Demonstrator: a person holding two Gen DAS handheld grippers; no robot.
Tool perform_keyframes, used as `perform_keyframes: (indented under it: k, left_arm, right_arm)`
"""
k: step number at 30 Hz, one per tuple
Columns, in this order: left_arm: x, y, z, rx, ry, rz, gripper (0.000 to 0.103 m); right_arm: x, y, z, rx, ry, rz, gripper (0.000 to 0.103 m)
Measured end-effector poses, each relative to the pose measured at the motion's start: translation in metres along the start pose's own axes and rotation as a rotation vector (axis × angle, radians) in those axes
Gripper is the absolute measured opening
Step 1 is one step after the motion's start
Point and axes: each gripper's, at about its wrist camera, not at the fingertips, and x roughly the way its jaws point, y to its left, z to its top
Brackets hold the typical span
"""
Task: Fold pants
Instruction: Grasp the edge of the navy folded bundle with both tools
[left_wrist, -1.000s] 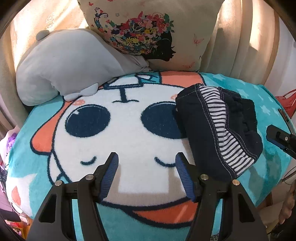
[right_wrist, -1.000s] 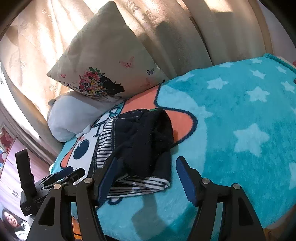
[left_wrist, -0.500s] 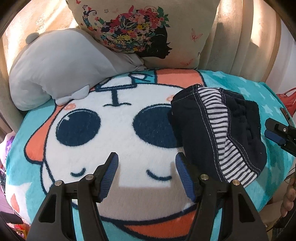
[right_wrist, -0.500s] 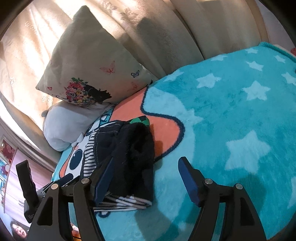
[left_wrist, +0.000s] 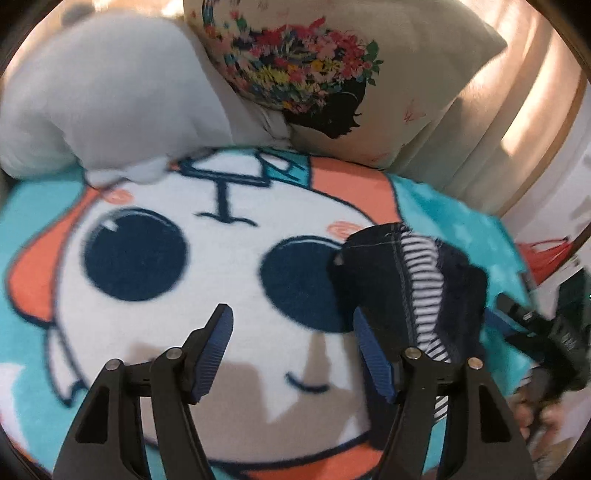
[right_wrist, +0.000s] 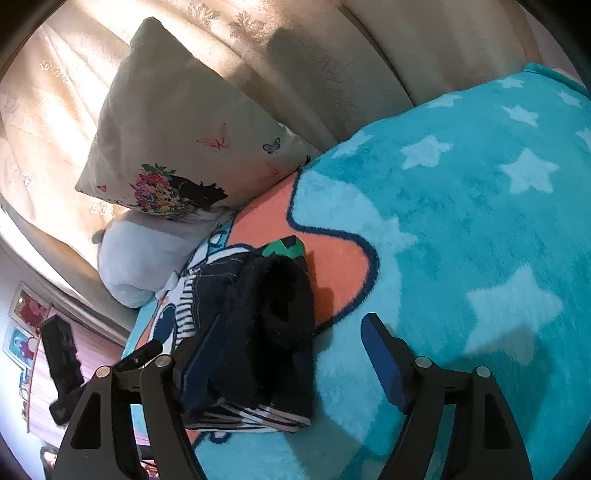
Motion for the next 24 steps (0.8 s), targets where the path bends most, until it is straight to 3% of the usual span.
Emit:
perform_keyframes:
  k: [4,7,11,16,24]
  left_arm:
    - [0.024,-0.007,0.006,-0.012,0.055,-0.110,0.067]
    - [0.040,-0.012,0.008,-0.022,0.084,-0.147,0.068]
    - [0.048,-0.012,0.013,-0.036,0.085,-0.203,0.074]
    - [0.041,0.002,0.014,-0.097,0.066,-0.339,0.074]
    - [0.059,-0.019,0.011,-0.042,0.106,-0.322,0.075]
  right_arm:
    - [0.012,-0.001,0.004,0.010,0.032,0.001,0.083]
    - [0.023,-0.001,0.004,0.035,0.062,0.027,0.083]
    - [0.033,0.003,0.003,0.042,0.072,0.043,0.083]
    - [0.043,0.007,0.006,0.042,0.077,0.043,0.083]
    - [0.045,0.010,0.001,0.040,0.076,0.047,0.084]
